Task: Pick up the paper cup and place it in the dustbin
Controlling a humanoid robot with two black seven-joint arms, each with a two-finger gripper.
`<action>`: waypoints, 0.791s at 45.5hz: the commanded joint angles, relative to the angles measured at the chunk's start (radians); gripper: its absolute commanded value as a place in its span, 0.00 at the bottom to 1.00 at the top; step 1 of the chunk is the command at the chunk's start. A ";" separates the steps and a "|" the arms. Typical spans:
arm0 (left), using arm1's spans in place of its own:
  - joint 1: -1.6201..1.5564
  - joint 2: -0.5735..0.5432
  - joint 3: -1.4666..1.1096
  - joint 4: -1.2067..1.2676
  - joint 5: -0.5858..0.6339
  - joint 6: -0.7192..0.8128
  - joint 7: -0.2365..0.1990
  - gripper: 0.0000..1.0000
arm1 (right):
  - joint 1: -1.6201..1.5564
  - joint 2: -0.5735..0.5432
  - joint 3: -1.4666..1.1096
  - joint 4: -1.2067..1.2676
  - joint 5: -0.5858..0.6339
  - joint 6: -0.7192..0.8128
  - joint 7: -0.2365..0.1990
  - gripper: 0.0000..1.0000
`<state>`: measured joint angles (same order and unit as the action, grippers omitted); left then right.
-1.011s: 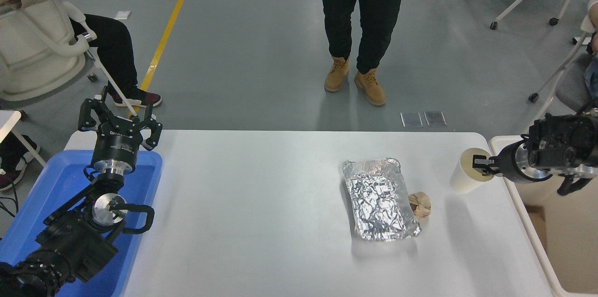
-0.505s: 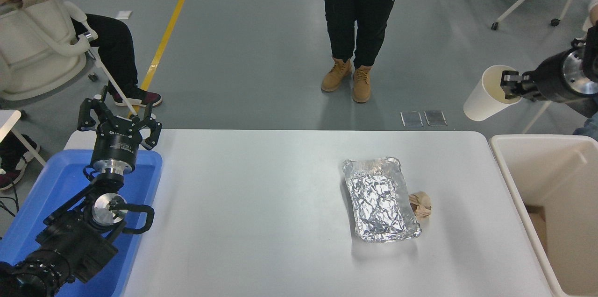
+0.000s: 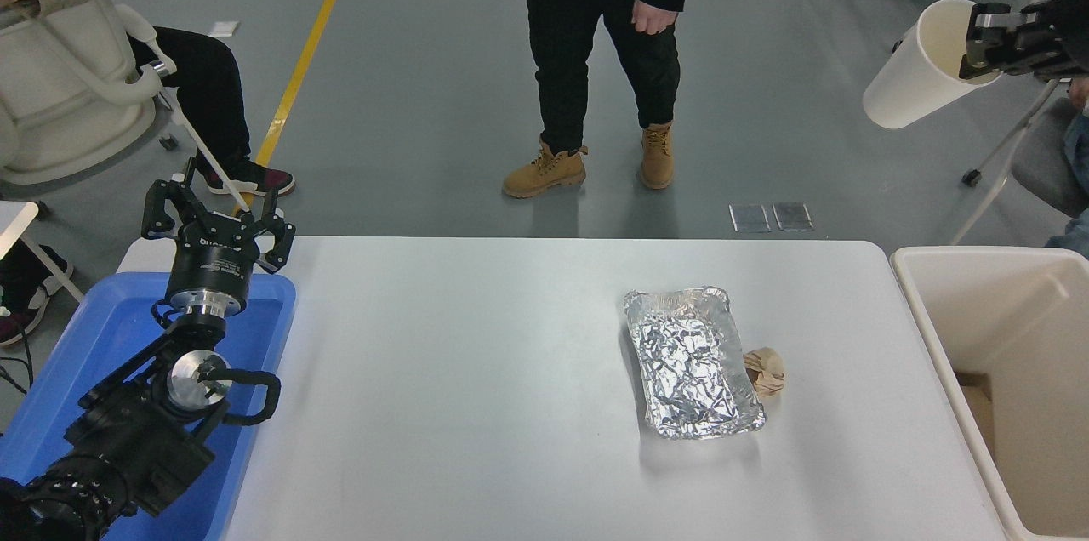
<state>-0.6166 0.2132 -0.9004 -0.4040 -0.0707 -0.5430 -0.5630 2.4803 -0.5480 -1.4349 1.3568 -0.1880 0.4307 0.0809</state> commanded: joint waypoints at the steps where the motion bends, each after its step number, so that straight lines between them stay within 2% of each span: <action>1: 0.000 0.000 0.000 -0.001 0.000 0.000 0.000 0.99 | 0.022 -0.006 -0.005 0.005 -0.007 0.011 -0.001 0.00; 10: 0.000 0.000 0.000 0.001 0.000 0.000 0.000 0.99 | -0.107 -0.050 -0.007 -0.105 -0.008 -0.030 -0.007 0.00; 19: 0.000 0.000 0.000 0.001 0.000 0.000 0.000 0.99 | -0.394 -0.113 0.016 -0.419 0.009 -0.130 -0.010 0.00; 36: 0.000 0.000 0.000 -0.001 0.000 0.000 0.000 0.99 | -1.018 -0.138 0.162 -0.895 0.240 -0.270 -0.027 0.00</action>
<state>-0.6167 0.2132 -0.9005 -0.4041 -0.0708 -0.5430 -0.5629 1.8319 -0.6700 -1.3545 0.7440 -0.0688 0.2545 0.0661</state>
